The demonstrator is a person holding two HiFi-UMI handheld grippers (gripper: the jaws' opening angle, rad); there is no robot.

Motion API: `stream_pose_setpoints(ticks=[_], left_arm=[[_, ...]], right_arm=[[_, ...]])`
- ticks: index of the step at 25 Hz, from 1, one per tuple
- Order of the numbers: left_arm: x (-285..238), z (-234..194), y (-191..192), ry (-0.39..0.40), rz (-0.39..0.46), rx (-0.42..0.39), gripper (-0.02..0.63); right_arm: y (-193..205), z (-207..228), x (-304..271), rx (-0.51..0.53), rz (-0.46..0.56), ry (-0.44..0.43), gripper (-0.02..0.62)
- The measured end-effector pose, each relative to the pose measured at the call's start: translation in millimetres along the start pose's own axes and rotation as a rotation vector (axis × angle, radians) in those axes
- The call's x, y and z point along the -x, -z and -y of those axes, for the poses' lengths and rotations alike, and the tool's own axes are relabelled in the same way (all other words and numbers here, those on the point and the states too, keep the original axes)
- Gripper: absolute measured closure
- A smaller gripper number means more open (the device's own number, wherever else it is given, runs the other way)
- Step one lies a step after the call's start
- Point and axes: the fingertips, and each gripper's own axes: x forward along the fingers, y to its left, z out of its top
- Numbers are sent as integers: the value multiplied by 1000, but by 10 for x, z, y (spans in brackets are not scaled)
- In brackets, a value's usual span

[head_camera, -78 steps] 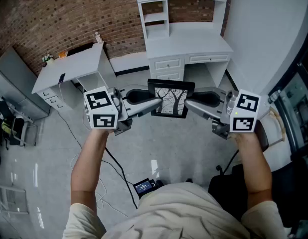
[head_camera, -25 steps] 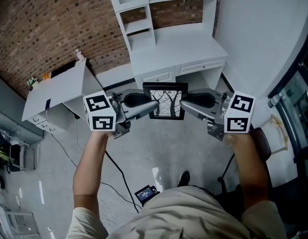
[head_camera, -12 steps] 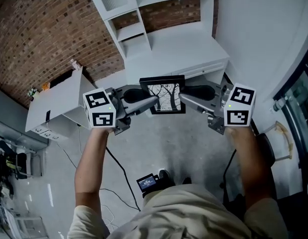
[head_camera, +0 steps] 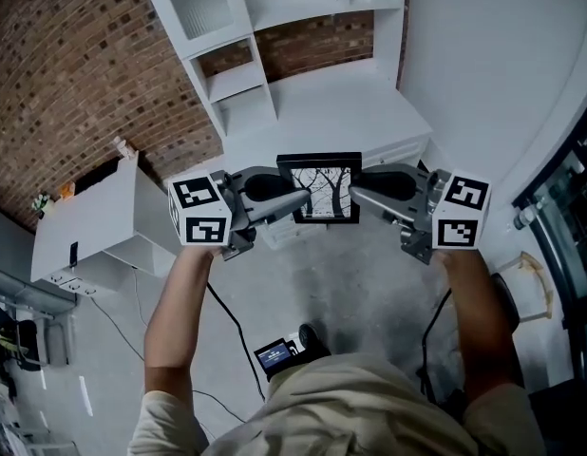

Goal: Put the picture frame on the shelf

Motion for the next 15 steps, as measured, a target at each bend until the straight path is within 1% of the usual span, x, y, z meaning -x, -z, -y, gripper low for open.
stream_pose_setpoints(ticks=[7, 13, 15], left_arm=[[365, -871, -23, 35, 9, -3, 529], [478, -1419, -32, 39, 8, 5, 529], [441, -1655, -62, 33, 7, 12, 529]], right_arm=[[-87, 610, -710, -5, -13, 42, 534], [-118, 1055, -1050, -16, -15, 53, 535], [-146, 1290, -1117, -20, -18, 48, 535]])
